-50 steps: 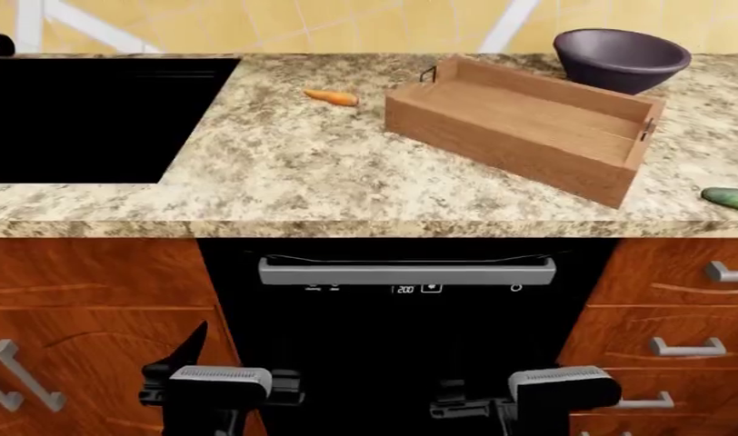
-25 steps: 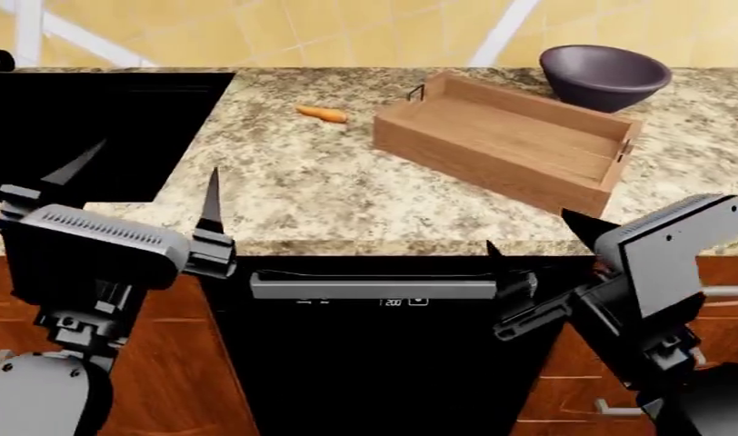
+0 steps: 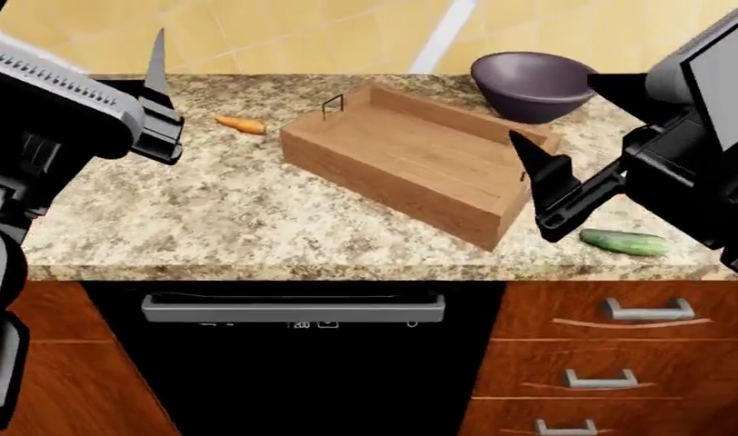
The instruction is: Place the two vegetables and bowl onto the tray for setting up a vegetable dip station.
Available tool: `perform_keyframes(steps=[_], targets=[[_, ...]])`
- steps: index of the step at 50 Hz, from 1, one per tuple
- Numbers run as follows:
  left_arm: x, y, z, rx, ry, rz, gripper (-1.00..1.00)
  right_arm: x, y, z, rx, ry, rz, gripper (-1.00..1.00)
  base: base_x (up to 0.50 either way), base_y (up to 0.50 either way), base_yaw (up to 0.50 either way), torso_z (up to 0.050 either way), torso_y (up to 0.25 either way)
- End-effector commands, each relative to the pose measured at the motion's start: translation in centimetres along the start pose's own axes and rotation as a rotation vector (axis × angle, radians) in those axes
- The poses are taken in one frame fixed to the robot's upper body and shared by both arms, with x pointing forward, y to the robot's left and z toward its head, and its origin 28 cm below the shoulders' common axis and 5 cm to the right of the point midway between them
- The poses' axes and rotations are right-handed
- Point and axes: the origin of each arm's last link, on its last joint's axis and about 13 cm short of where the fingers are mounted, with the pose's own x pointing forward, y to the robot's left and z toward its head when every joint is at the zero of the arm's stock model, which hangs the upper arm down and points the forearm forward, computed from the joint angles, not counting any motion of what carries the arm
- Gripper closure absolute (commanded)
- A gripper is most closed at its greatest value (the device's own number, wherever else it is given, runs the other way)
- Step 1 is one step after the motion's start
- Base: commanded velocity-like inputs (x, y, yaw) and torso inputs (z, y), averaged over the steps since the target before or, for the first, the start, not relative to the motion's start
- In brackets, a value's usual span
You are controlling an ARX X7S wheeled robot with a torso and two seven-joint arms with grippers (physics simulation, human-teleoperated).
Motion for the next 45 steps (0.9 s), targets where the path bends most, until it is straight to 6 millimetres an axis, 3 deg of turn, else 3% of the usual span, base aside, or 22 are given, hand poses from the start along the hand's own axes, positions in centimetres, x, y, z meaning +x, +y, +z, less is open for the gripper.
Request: perform_keyframes(steps=[1, 22, 28, 37, 39, 41, 45], targets=[[1.3, 1.4, 0.2, 0.078, -0.003, -0.005, -1.0, 1.0, -2.0, 2.6, -0.141, -0.016, 0.053, -1.0, 0.39, -0.39, 0.0, 0.05, 0.111], [1.3, 1.7, 0.3, 0.143, -0.004, -0.034, -1.0, 1.7, -1.8, 3.3, -0.193, -0.022, 0.091, -1.0, 0.47, -0.28, 0.0, 0.046, 0.088], [1.1, 1.7, 0.3, 0.154, -0.002, -0.033, -1.0, 1.8, -1.6, 3.3, -0.262, -0.041, 0.107, -1.0, 0.47, -0.33, 0.0, 0.005, 0.0], [1.0, 1.7, 0.2, 0.161, -0.005, -0.028, -1.0, 2.0, -1.5, 3.2, -0.232, -0.034, 0.068, -1.0, 0.5, -0.22, 0.0, 0.0, 0.0], [1.0, 1.7, 0.3, 0.164, -0.01, -0.029, -1.0, 1.8, -1.3, 2.8, -0.277, 0.007, 0.063, -1.0, 0.08, 0.0, 0.0, 0.0, 0.0], [1.1, 1.6, 0.3, 0.163, -0.017, -0.031, -1.0, 1.4, -1.1, 2.8, -0.178, 0.067, 0.112, -1.0, 0.0, 0.0, 0.0, 0.0, 0.0], [1.6, 1.6, 0.2, 0.159, -0.033, -0.03, -1.0, -0.1, -1.2, 4.2, -0.213, 0.046, 0.196, -1.0, 0.0, 0.0, 0.0, 0.0, 0.0]])
